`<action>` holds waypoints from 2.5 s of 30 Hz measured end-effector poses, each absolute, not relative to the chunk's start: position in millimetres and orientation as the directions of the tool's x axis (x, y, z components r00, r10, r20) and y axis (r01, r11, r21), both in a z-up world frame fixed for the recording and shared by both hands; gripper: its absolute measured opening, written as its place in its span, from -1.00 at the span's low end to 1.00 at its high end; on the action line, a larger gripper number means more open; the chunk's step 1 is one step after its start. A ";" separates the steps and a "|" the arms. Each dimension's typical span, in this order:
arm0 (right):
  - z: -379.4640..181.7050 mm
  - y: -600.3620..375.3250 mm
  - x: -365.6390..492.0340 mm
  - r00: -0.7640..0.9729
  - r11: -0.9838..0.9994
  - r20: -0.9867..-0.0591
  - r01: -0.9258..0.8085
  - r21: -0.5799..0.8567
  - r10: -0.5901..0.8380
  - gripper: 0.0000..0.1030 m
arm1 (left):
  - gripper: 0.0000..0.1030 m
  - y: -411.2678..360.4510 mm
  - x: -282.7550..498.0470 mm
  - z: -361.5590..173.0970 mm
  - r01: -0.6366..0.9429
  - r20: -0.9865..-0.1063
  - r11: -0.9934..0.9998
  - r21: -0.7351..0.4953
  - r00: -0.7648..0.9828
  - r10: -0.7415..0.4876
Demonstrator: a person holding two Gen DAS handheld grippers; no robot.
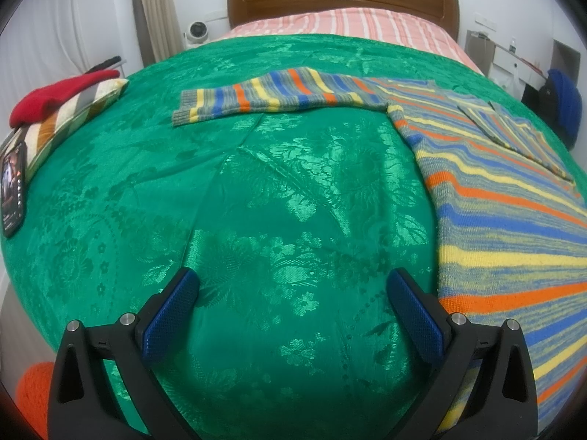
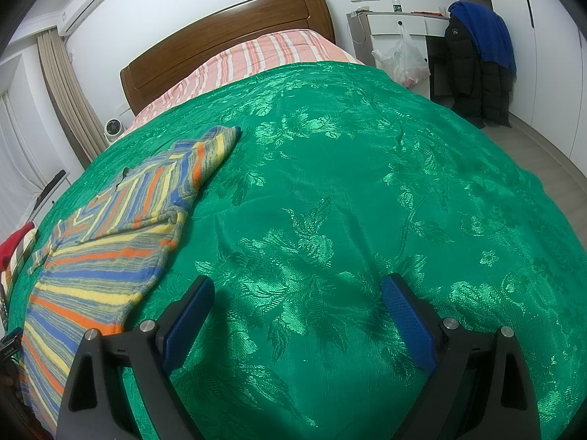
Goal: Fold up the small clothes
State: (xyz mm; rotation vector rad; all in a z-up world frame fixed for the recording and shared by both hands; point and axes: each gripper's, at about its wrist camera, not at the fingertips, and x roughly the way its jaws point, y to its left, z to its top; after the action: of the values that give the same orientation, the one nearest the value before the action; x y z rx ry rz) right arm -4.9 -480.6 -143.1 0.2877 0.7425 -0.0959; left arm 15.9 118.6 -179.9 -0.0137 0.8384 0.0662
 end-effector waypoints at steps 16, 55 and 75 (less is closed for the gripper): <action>-143.2 -480.7 -4.9 0.734 0.957 -0.679 0.187 0.222 0.014 0.79 | 0.99 119.1 16.1 -180.0 -0.063 -0.744 0.998 0.014 0.666 0.053; -143.0 -480.2 -2.3 0.726 0.962 -0.687 0.191 0.198 -0.003 0.80 | 0.99 184.6 53.9 -114.5 -0.005 -0.732 0.937 -0.348 0.626 -0.268; -144.2 -480.0 -3.3 0.735 0.961 -0.678 0.184 0.207 0.005 0.83 | -0.92 251.6 240.9 -141.0 -0.203 -0.821 0.957 -0.208 0.568 -0.058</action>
State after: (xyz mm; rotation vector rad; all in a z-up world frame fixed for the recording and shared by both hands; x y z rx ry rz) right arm -3.3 -480.0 -144.2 0.2692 0.7401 -0.0998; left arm 240.9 251.6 -141.0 -0.2942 0.9669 0.0865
